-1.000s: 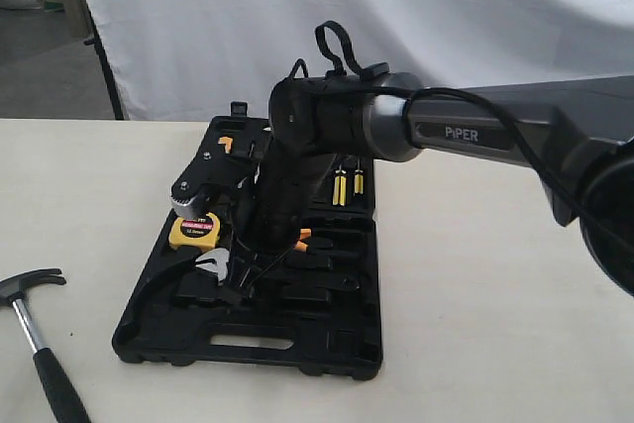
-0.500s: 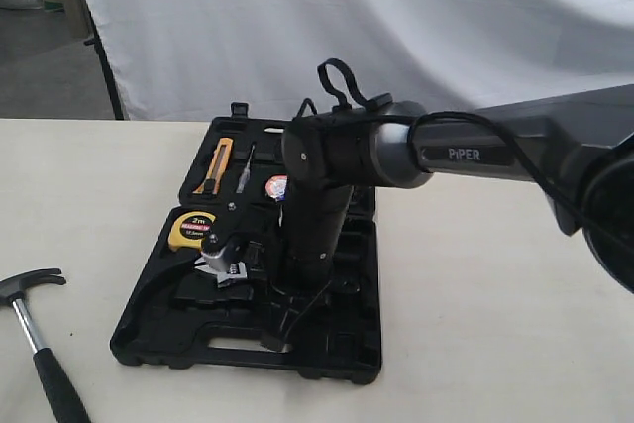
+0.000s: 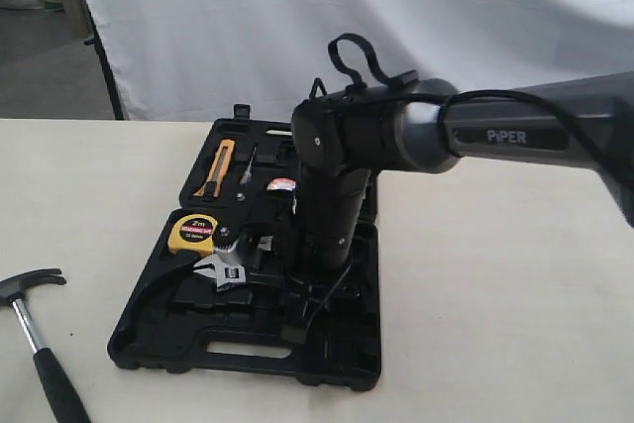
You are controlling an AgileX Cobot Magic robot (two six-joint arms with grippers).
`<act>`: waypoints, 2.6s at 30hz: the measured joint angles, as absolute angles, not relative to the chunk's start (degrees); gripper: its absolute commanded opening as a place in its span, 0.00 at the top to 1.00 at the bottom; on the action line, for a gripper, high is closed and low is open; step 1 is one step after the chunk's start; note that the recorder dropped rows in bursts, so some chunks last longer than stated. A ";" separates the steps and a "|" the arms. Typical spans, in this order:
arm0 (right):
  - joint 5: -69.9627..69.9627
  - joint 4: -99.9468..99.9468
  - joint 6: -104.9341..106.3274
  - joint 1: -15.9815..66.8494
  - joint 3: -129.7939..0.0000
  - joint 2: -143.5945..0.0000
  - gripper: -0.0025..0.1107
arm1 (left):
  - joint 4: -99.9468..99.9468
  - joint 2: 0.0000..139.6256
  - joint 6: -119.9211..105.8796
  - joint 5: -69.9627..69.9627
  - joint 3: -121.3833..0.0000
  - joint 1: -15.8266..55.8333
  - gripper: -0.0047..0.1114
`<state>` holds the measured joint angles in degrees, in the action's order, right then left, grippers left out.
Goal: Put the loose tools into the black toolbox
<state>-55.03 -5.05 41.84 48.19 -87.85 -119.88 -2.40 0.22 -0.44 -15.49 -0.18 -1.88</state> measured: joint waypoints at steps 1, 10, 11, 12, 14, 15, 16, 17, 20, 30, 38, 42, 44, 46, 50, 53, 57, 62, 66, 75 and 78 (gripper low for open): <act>-53.45 -5.40 41.84 48.19 -87.85 -119.16 0.98 | -2.40 0.22 -0.44 -15.49 -0.18 -1.88 0.95; -41.14 -18.82 49.37 48.29 -87.85 -120.05 0.98 | -2.40 0.22 -0.44 -15.49 -0.18 -1.88 0.95; -40.73 -19.92 50.08 48.29 -87.85 -120.99 0.98 | -2.40 0.22 -0.44 -15.49 -0.18 -1.88 0.95; -40.30 -20.37 50.37 48.29 -87.85 -121.76 0.98 | -2.40 0.22 -0.44 -15.49 -0.18 -1.88 0.95; -39.07 -21.35 50.94 48.29 -87.85 -123.72 0.98 | -2.40 0.22 -0.44 -15.49 -0.18 -1.88 0.95; -38.41 -21.35 50.97 48.29 -87.85 -124.42 0.98 | -2.40 0.22 -0.44 -15.49 -0.18 -1.88 0.95; -38.05 -21.64 51.07 48.29 -87.85 -124.98 0.98 | -2.40 0.22 -0.44 -15.49 -0.18 -1.88 0.95; -36.97 -21.78 51.18 48.29 -87.85 -124.97 0.98 | -2.40 0.22 -0.44 -15.49 -0.18 -1.88 0.95; -33.66 -21.96 51.18 48.29 -87.85 -125.35 0.98 | -2.40 0.22 -0.44 -15.49 -0.18 -1.88 0.95; -31.18 -22.19 51.31 48.41 -87.85 -125.69 0.98 | -2.40 0.22 -0.44 -15.49 -0.18 -1.88 0.95; -41.01 -16.05 51.55 48.29 -88.26 -125.69 0.98 | -2.40 0.22 -0.44 -15.49 -0.18 -1.88 0.95; -46.08 -12.82 51.17 48.40 -88.24 -125.81 0.98 | -2.40 0.22 -0.44 -15.49 -0.18 -1.88 0.95; -48.06 -10.22 50.06 48.40 -88.24 -125.69 0.98 | -2.40 0.22 -0.44 -15.49 -0.18 -1.88 0.95; -50.34 -6.95 48.29 48.40 -88.24 -125.31 0.98 | -2.40 0.22 -0.44 -15.49 -0.18 -1.88 0.95; -53.09 -2.36 45.67 48.40 -88.02 -124.31 0.98 | -2.40 0.22 -0.44 -15.49 -0.18 -1.88 0.95; -46.07 -5.11 44.66 48.40 -87.78 -119.77 0.98 | -2.40 0.22 -0.44 -15.49 -0.18 -1.88 0.95; -38.43 -7.18 44.51 48.40 -87.78 -121.24 0.98 | -2.40 0.22 -0.44 -15.49 -0.18 -1.88 0.95; -31.55 -8.44 43.87 48.40 -87.89 -124.86 0.98 | -2.40 0.22 -0.44 -15.49 -0.18 -1.88 0.95; -27.55 -9.06 43.78 48.78 -88.14 -125.61 0.98 | -2.40 0.22 -0.44 -15.49 -0.18 -1.88 0.95; -29.97 -9.07 43.82 49.28 -88.03 -123.87 0.98 | -2.40 0.22 -0.44 -15.49 -0.18 -1.88 0.95; -37.47 -9.33 45.75 49.28 -88.03 -124.16 0.98 | -2.40 0.22 -0.44 -15.49 -0.18 -1.88 0.95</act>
